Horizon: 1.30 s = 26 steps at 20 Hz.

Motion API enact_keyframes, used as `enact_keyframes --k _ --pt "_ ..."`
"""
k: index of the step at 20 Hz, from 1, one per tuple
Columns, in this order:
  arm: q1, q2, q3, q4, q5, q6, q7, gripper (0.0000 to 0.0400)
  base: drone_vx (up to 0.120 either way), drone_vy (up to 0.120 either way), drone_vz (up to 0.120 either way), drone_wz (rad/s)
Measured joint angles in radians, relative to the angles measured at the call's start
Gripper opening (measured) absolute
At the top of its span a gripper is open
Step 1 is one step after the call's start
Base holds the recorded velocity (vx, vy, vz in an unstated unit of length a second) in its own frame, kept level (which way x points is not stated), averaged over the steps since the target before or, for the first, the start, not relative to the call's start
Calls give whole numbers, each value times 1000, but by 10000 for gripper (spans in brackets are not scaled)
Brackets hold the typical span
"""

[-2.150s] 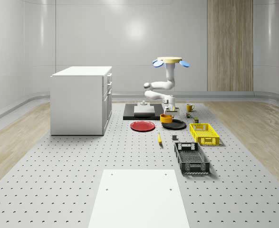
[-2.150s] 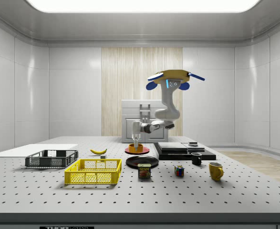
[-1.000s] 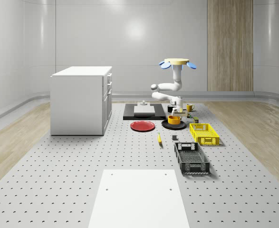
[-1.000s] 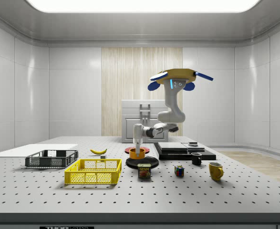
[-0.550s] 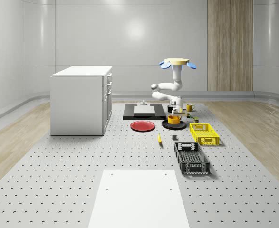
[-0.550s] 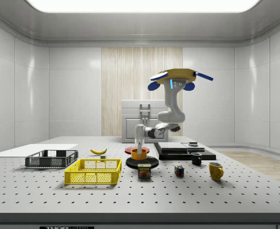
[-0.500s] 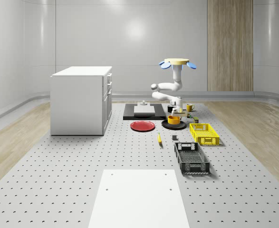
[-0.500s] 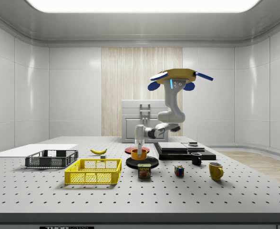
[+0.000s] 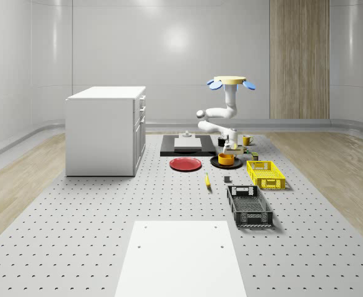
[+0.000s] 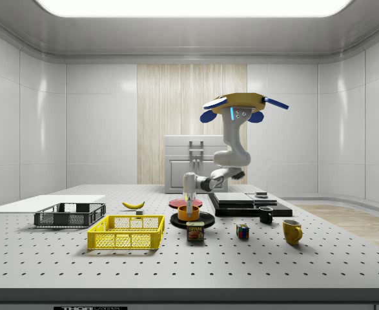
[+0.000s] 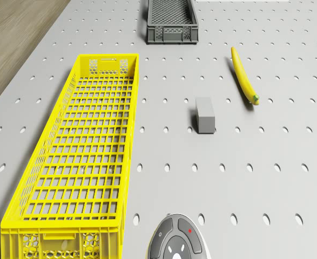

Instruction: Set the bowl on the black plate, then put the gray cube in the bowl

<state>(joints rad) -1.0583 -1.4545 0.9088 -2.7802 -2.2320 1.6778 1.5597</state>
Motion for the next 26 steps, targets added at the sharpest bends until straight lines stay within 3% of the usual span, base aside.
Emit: enact_keyframes --k 3,8,26 --pt "7 2 9 -8 7 -9 -2 306 0 0 0 0" --pt "23 2 45 -34 40 -35 -5 373 16 -8 104 0" --pt "39 11 69 -52 60 -60 -10 400 120 -120 4 0"
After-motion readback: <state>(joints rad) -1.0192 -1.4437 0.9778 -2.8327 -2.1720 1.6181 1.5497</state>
